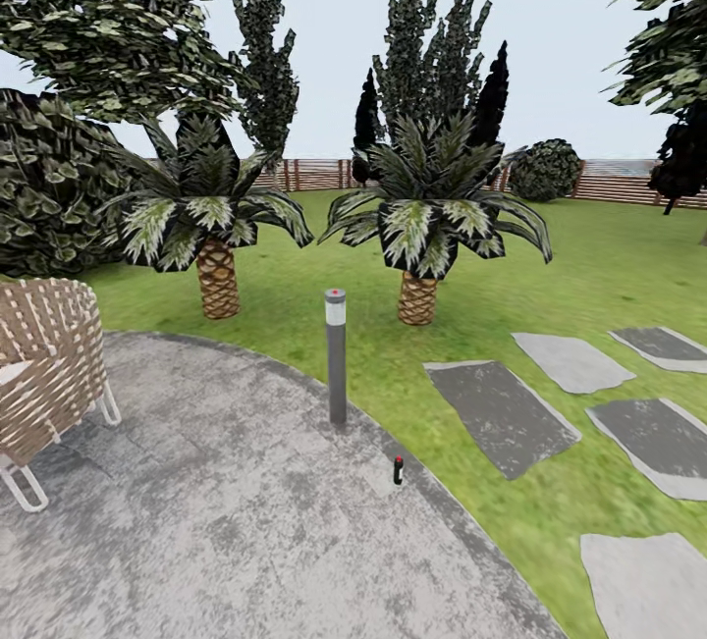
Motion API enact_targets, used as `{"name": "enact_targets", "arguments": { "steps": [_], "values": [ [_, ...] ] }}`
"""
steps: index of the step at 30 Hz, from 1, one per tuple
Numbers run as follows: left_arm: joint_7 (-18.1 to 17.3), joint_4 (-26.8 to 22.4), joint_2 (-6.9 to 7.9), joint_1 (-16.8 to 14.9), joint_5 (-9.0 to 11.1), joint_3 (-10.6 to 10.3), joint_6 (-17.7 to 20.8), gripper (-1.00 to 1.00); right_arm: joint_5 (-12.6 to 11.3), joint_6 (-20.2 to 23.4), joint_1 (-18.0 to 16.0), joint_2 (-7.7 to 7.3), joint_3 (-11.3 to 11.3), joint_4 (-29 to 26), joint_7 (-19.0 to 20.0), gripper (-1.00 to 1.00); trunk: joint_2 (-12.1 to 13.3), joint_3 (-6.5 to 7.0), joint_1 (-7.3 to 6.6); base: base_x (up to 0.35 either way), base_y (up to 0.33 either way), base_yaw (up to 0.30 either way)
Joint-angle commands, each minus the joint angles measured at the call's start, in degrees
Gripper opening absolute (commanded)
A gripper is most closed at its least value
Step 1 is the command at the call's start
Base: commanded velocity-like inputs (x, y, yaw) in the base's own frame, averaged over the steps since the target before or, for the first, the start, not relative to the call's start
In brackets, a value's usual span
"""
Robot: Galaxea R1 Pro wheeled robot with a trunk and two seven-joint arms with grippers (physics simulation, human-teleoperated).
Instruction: Pick up the pesticide atomizer in the garden and spray insectifuge to fully cover both potted plants in the garden.
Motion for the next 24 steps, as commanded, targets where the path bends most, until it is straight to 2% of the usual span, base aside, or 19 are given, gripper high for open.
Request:
{"name": "enact_targets", "arguments": {
  "steps": [1,8,24],
  "values": [
    [-0.06,0.05,0.02,-0.04,-0.09,-0.06,-0.2,1.0,0.1,-0.17,-0.03,-0.2,-0.03,0.0,-0.02,1.0,-0.03,-0.06,0.01,0.116,0.323,0.0],
    [-0.06,0.05,0.1,-0.04,-0.01,-0.06,-0.13,1.0,-0.14,-0.18,-0.03,-0.4,-0.09,0.0,-0.19,1.0,-0.03,-0.06,0.01,0.106,0.323,-0.047],
    [-0.06,0.06,0.14,-0.04,0.0,-0.06,-0.12,1.0,-0.3,-0.17,-0.03,-0.4,-0.2,0.08,-0.26,1.0,-0.03,-0.06,0.01,0.083,0.327,-0.289]
  ]
}}
